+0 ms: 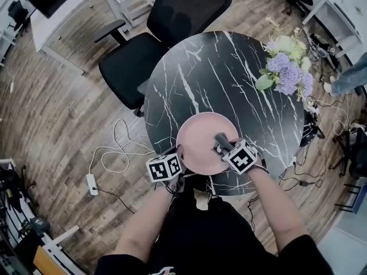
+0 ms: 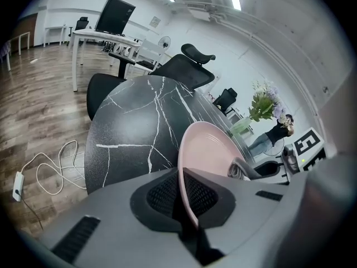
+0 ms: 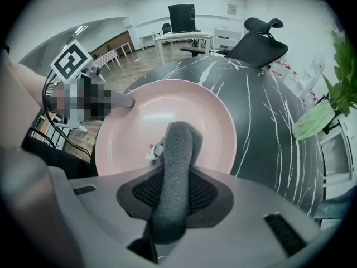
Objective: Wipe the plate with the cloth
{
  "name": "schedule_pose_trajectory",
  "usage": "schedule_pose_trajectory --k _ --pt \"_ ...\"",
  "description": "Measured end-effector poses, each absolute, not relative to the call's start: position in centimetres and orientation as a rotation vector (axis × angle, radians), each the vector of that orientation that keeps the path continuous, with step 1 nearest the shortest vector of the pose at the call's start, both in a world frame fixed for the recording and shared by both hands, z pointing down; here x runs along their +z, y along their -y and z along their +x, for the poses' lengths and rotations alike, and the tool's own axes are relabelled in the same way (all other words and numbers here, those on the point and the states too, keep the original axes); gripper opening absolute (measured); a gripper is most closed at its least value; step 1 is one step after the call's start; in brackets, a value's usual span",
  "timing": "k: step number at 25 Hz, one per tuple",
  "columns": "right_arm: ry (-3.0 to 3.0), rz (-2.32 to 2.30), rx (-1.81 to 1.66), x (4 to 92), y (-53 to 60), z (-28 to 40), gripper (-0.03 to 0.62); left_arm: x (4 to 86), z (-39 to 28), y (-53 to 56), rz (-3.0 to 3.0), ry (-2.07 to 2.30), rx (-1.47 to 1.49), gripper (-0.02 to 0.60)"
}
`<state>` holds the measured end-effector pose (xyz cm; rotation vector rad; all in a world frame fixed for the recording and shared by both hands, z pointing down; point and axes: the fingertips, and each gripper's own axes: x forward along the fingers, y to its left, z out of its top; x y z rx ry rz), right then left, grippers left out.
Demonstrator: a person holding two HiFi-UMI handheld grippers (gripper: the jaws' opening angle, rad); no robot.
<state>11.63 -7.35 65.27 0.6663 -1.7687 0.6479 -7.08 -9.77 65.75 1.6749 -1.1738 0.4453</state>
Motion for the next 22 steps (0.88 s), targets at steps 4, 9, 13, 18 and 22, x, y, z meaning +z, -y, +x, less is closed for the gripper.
schedule_pose_trajectory --k 4,9,13,18,22 --pt "1.754 0.722 0.621 65.5 9.2 12.5 0.109 65.9 -7.1 9.8 1.677 1.148 0.437 0.031" --pt "1.744 0.794 0.569 65.0 12.0 13.2 0.110 66.0 -7.0 9.8 1.685 1.112 0.438 0.031" --pt "1.737 0.821 0.561 65.1 13.6 13.0 0.110 66.0 -6.9 9.9 1.691 1.094 0.455 0.031" --pt "1.749 0.855 0.508 65.0 15.6 11.8 0.109 66.1 -6.9 9.8 1.693 1.079 0.468 0.032" --pt "1.754 0.862 0.490 65.3 16.6 10.6 0.109 66.1 -6.8 9.9 1.702 1.063 0.480 0.034"
